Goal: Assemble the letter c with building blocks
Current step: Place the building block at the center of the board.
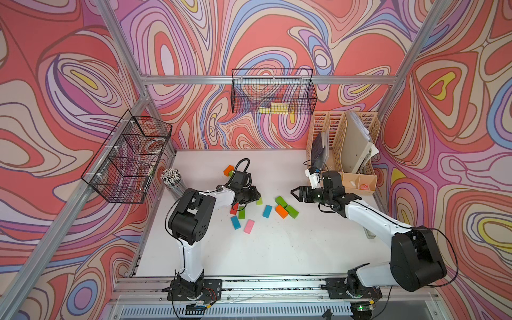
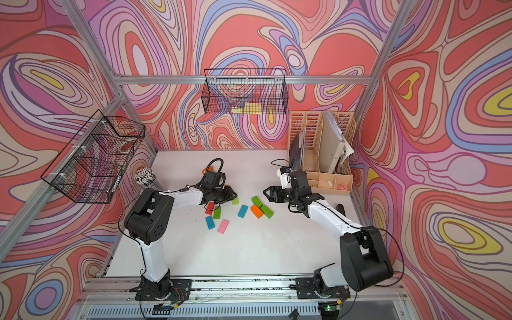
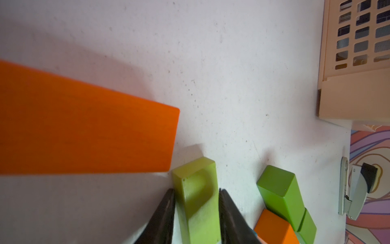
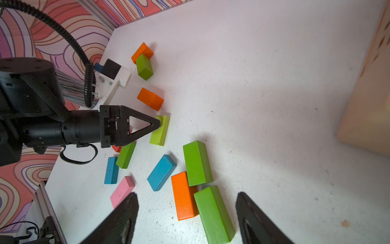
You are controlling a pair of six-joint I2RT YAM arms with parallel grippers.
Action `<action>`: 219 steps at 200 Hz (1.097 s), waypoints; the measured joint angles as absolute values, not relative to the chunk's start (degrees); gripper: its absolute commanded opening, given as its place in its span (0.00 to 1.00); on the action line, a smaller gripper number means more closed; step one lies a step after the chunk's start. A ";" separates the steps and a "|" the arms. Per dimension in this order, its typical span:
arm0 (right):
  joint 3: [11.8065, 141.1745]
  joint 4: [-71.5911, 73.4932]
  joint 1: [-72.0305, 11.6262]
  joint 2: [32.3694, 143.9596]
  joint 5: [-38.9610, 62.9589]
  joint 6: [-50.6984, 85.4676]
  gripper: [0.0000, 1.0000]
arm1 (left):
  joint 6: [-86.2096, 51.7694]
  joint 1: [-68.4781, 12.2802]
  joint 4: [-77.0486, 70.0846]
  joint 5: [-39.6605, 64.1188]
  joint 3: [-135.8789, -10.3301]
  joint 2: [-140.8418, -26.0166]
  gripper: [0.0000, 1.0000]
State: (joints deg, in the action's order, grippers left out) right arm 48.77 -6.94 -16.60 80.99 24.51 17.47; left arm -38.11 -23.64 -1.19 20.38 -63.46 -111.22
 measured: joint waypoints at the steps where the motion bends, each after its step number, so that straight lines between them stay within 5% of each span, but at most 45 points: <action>1: 48.77 -6.94 -16.60 80.99 24.51 17.47 0.77 | -38.11 -23.64 -1.21 20.38 -63.46 -111.22 0.38; 118: 48.73 -6.94 -16.58 80.79 24.49 17.50 0.77 | -37.89 -23.64 -1.83 20.27 -62.37 -109.75 0.40; 219: 48.73 -8.67 -16.60 79.26 19.90 18.46 0.73 | -38.63 -23.70 14.46 10.83 -55.20 -85.21 0.40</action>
